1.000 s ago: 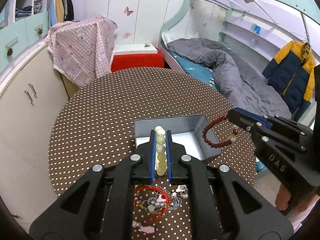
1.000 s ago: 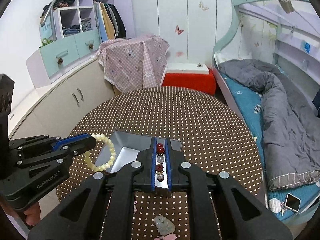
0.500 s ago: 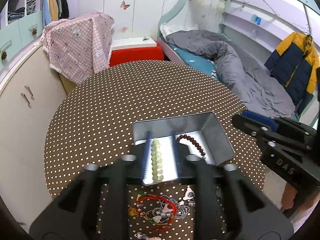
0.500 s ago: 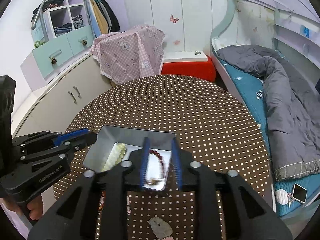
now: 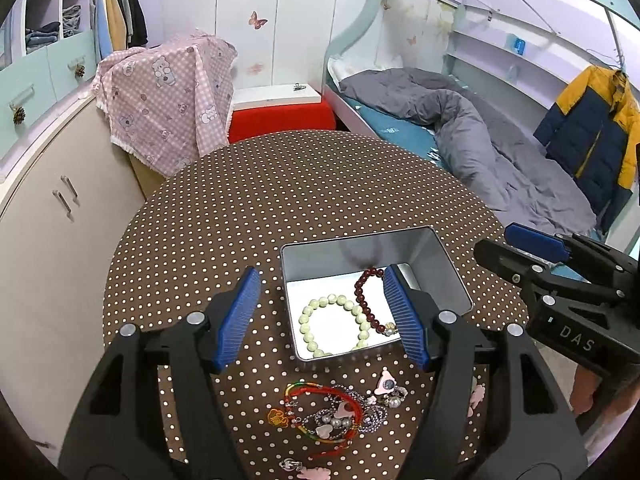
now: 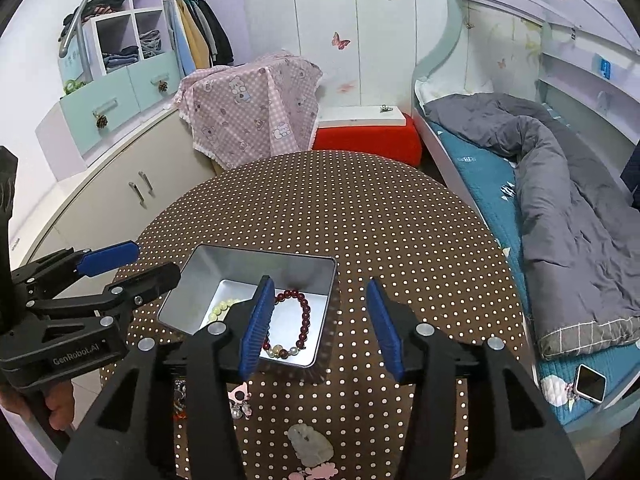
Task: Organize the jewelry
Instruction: 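Withdraw both grippers from the box back toward the jewelry pile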
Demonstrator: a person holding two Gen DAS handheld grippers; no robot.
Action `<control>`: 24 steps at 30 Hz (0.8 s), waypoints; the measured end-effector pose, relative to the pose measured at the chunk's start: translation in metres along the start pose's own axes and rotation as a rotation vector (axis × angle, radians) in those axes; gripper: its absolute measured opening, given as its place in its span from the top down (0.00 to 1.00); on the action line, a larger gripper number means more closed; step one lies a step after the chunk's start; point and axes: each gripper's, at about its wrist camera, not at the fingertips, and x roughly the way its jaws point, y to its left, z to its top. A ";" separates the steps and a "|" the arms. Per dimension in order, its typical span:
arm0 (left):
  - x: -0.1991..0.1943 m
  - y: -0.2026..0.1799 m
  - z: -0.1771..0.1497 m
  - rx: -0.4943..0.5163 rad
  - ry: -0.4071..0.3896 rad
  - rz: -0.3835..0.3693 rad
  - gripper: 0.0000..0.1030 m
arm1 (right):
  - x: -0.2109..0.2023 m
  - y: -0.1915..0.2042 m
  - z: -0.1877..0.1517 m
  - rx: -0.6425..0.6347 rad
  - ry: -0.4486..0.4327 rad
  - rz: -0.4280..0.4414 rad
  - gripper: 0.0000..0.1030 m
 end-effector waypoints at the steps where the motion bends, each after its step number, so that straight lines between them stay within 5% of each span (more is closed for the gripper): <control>1: 0.000 0.001 0.000 -0.002 0.001 0.000 0.38 | 0.000 0.001 0.000 -0.001 0.000 0.000 0.55; 14: -0.009 0.010 -0.012 -0.046 0.015 0.030 0.38 | -0.011 0.009 -0.011 -0.012 -0.004 -0.002 0.41; 24: -0.023 0.017 -0.048 -0.091 0.059 0.039 0.29 | -0.018 0.023 -0.033 -0.019 0.005 0.009 0.20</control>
